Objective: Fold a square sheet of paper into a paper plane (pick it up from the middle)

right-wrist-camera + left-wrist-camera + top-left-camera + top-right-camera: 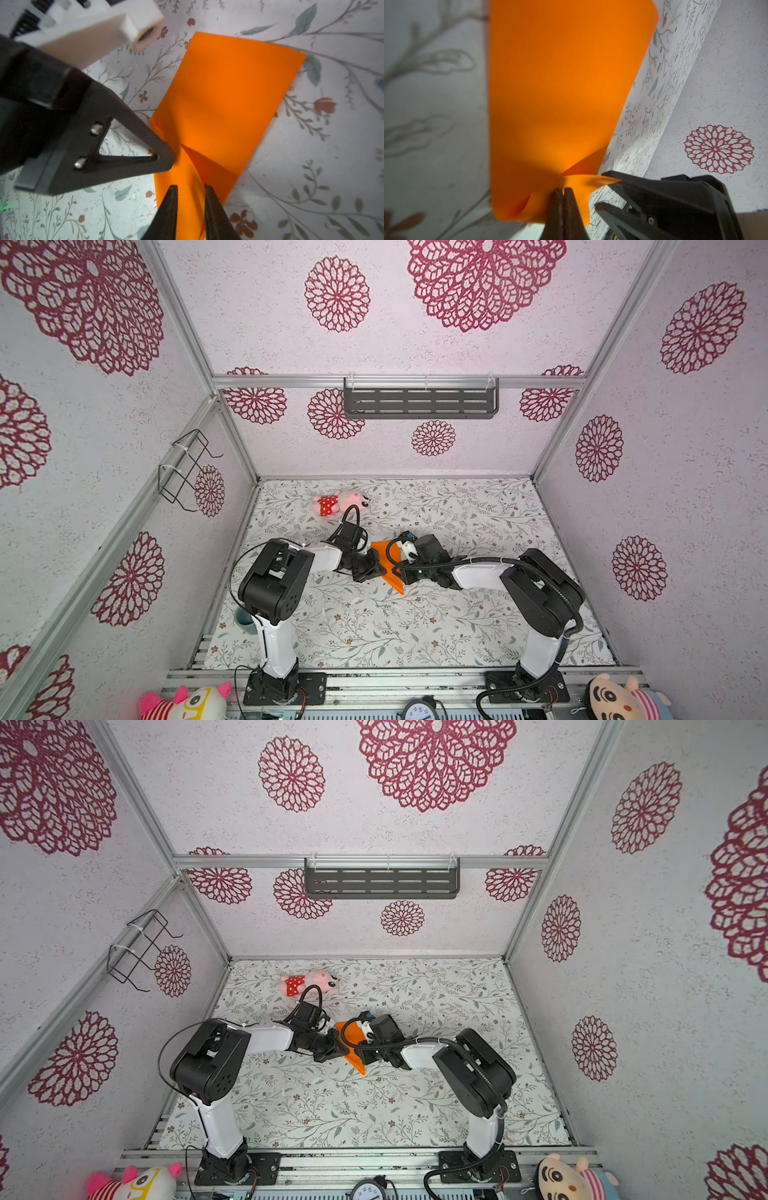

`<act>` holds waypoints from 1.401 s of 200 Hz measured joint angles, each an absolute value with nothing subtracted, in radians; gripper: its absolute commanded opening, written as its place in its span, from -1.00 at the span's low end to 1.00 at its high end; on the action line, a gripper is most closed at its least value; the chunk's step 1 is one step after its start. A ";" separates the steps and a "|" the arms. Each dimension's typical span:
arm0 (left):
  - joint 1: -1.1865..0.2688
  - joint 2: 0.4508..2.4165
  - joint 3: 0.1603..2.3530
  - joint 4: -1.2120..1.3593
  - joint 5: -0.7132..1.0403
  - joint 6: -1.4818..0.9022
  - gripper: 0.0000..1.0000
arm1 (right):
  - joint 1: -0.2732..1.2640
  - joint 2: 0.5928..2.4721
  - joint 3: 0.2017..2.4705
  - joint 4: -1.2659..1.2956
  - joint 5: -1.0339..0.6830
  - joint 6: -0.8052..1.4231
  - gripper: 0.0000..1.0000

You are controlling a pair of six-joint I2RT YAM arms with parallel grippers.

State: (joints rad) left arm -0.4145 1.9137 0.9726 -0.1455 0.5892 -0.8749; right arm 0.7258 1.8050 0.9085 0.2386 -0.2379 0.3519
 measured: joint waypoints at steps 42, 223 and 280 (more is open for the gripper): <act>-0.417 1.916 0.986 -0.170 0.579 -0.864 -0.99 | 0.735 1.692 0.904 0.199 -0.167 0.417 -0.48; -0.414 1.942 1.036 -0.245 0.597 -0.863 -1.00 | 0.891 1.788 0.933 0.074 -0.030 0.262 -0.76; -0.413 1.951 1.055 -0.276 0.597 -0.863 -1.00 | 0.892 1.796 0.933 0.050 -0.026 0.262 -0.77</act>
